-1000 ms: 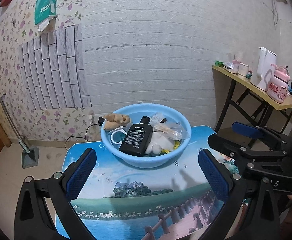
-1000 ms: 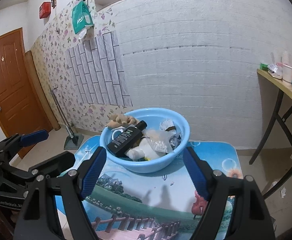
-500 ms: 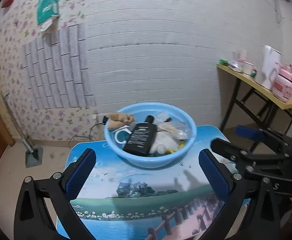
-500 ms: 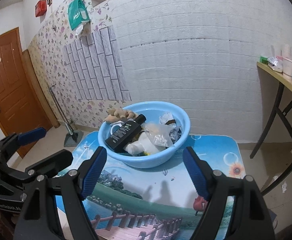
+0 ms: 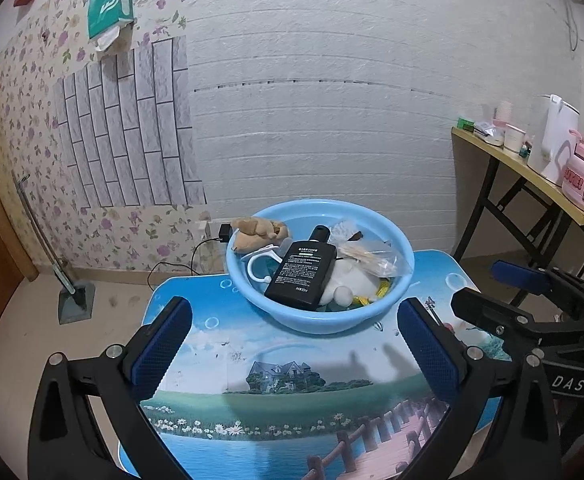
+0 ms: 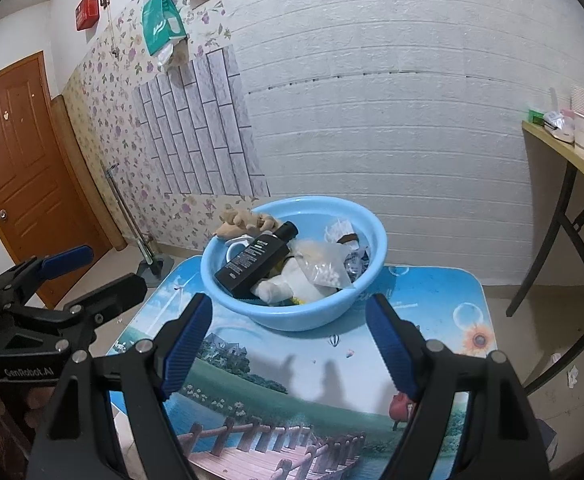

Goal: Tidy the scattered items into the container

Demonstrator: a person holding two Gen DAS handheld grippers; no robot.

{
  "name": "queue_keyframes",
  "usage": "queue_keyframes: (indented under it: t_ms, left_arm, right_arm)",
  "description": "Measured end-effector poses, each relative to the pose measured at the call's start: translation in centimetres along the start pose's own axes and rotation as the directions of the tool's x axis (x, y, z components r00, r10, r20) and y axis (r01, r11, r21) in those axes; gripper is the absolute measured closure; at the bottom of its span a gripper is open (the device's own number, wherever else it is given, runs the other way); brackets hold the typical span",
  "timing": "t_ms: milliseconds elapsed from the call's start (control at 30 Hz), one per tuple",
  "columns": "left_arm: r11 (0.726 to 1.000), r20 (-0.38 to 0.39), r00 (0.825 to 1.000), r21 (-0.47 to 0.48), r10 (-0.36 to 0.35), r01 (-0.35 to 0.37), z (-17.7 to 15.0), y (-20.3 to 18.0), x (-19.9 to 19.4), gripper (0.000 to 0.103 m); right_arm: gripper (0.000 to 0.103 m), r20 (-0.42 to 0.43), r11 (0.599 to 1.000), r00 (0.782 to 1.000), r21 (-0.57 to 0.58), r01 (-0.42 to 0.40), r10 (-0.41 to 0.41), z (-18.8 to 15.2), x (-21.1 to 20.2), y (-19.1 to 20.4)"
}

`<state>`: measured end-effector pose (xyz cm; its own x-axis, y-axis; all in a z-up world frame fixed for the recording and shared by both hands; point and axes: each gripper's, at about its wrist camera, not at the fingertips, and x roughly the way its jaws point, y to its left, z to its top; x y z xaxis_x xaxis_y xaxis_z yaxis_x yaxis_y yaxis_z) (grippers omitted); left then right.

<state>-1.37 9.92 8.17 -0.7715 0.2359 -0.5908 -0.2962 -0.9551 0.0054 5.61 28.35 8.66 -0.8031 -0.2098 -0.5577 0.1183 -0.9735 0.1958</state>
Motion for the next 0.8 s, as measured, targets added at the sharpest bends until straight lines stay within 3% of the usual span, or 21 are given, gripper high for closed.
queue_keyframes:
  t_ms: [800]
  left_arm:
    - [1.0,-0.043,0.999,-0.009,-0.008,0.008,-0.65,0.15,0.89,0.0]
  right_arm:
    - [0.023,-0.019,1.0,1.0,-0.01,-0.001,0.001,-0.48,0.24,0.42]
